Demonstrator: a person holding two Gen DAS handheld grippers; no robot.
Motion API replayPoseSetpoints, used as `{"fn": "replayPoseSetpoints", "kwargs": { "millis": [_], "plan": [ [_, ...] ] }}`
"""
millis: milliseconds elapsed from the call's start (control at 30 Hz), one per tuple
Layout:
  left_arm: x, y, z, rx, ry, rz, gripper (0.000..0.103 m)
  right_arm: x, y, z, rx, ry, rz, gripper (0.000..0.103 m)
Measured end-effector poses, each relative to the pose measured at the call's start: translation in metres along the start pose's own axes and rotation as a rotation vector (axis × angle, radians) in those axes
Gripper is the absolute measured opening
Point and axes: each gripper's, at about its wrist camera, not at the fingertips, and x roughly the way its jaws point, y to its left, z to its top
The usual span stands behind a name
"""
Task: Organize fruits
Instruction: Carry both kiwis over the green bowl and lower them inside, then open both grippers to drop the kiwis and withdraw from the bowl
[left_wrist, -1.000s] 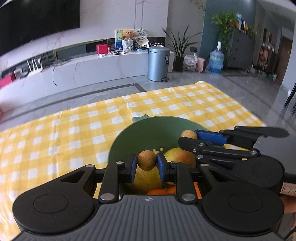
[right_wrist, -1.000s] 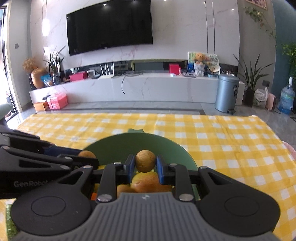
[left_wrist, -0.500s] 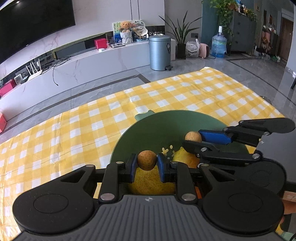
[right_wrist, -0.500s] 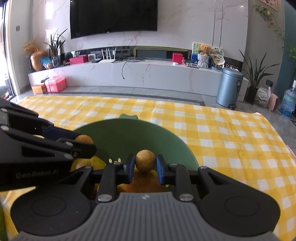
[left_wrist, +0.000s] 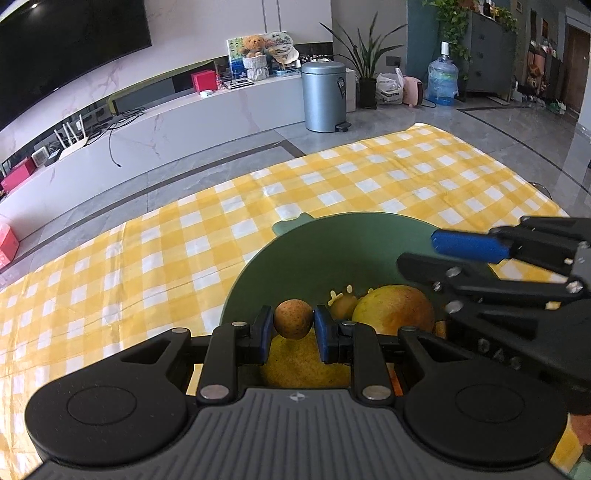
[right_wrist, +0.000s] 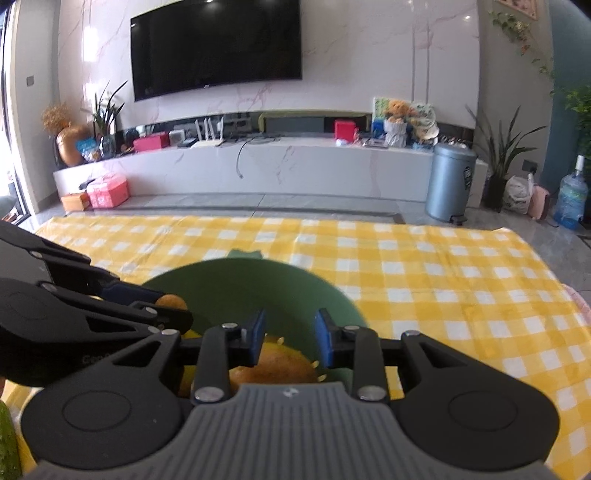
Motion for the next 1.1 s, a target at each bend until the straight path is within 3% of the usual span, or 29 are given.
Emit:
{"fn": "replayPoseSetpoints", "kwargs": {
  "millis": [300, 700, 800, 867, 1100],
  "plan": [
    [0.015, -0.012, 0.006, 0.037, 0.012, -0.010, 0.026, -0.006, -0.015, 0.000, 0.082, -0.018, -0.020, 0.027],
    [0.033, -0.012, 0.004, 0.028, 0.042, -0.013, 0.028, 0.000, -0.011, -0.001, 0.081, -0.006, -0.013, 0.026],
    [0.034, -0.011, 0.002, 0.019, 0.044, -0.017, 0.038, 0.002, -0.012, -0.002, 0.082, -0.001, -0.012, 0.026],
    [0.034, -0.010, 0.001, 0.020, 0.045, -0.015, 0.054, 0.004, -0.011, -0.001, 0.082, 0.001, -0.015, 0.027],
    [0.020, -0.006, 0.001, -0.007, 0.023, -0.024, 0.059, 0.001, -0.015, 0.001, 0.095, -0.015, -0.019, 0.027]
  ]
}}
